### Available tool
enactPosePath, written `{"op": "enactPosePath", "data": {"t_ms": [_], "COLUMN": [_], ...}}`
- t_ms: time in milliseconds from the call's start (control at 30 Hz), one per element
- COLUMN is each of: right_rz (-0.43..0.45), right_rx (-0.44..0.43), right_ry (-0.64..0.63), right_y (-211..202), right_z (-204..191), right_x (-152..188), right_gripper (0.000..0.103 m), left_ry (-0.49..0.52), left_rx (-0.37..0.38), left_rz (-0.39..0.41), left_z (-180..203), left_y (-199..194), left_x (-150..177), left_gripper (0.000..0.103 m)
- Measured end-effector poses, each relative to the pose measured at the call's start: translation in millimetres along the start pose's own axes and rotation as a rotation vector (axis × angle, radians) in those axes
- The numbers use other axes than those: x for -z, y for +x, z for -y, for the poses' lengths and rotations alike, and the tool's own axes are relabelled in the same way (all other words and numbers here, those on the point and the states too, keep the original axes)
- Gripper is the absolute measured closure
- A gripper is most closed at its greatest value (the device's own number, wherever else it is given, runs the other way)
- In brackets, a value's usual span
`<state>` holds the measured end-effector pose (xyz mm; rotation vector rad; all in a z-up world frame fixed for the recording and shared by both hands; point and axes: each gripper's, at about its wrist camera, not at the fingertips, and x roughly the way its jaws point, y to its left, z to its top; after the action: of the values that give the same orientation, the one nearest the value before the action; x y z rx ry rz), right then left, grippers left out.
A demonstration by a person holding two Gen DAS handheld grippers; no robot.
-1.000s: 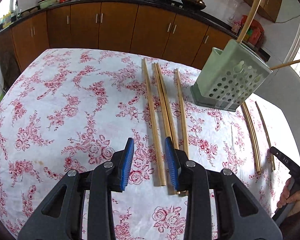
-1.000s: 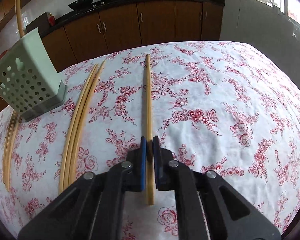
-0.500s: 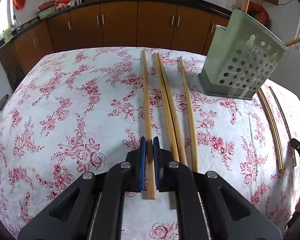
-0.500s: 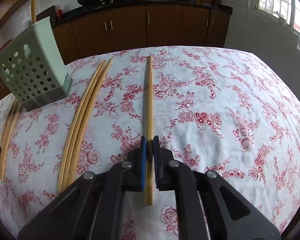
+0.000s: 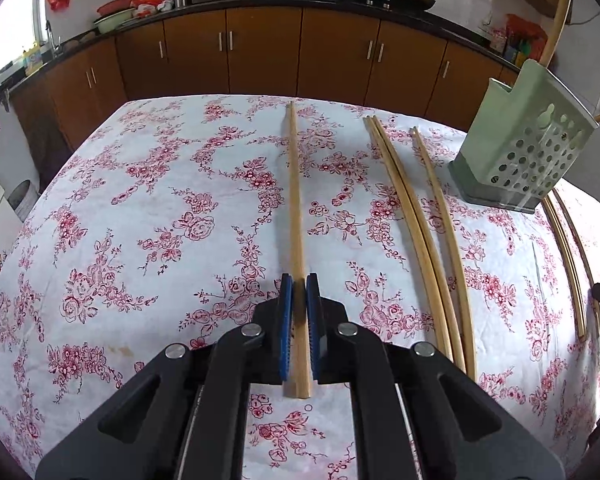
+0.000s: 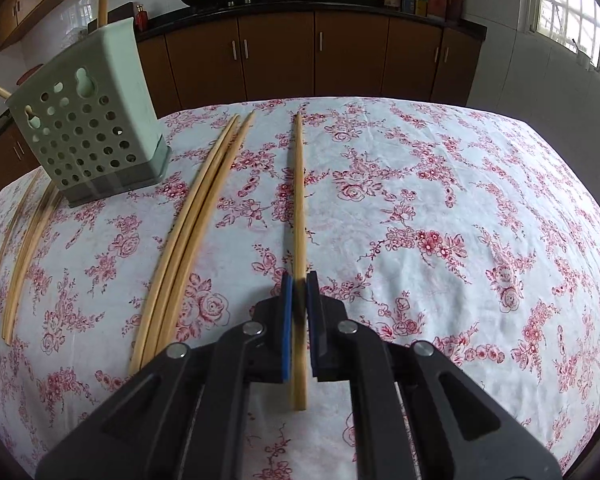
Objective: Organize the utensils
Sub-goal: 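Grasp another chopstick with the right tool while the left tool grasps one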
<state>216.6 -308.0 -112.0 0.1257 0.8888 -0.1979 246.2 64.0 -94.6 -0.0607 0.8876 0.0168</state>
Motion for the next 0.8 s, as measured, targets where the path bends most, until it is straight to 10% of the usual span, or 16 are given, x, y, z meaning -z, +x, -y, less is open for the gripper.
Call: {"op": "enactPosePath", "data": {"t_ms": [800], "right_rz": [-0.002], "right_rx": [-0.006], "right_ry": [0.005], "right_y": [3.6], "right_z": [1.2], "right_x": [-2.6], "right_gripper": [0.094], "left_ry": [0.014], "left_rx": [-0.016], "left_rz": [-0.003], "left_z": [1.9], "left_y": [-0.8], "left_x": [0.2], "left_gripper": [0.094]}}
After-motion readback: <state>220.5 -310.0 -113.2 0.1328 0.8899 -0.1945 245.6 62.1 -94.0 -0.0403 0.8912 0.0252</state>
